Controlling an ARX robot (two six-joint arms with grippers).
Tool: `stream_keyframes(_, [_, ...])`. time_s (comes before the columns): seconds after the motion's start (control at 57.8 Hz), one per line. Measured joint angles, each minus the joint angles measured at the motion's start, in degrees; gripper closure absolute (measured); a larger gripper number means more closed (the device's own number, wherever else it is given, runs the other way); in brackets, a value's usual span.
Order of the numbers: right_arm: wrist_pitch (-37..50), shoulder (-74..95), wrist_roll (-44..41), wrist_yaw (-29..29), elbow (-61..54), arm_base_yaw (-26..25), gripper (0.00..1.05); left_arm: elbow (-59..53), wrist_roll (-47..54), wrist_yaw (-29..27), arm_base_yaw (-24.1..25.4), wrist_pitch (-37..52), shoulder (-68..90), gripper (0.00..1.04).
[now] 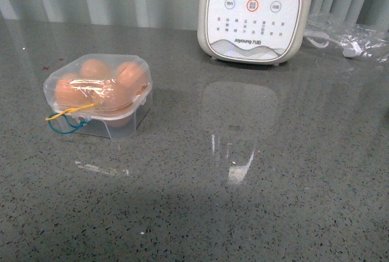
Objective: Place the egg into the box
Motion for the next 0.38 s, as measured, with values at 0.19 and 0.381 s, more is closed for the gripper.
stream_keyframes(0.19, [0.0, 0.0, 0.0, 0.0, 0.0, 0.0, 0.07, 0.0, 0.0, 0.0, 0.0, 0.0, 0.0, 0.07])
stream_keyframes(0.381, [0.0, 0.0, 0.0, 0.0, 0.0, 0.0, 0.07, 0.0, 0.0, 0.0, 0.0, 0.0, 0.0, 0.07])
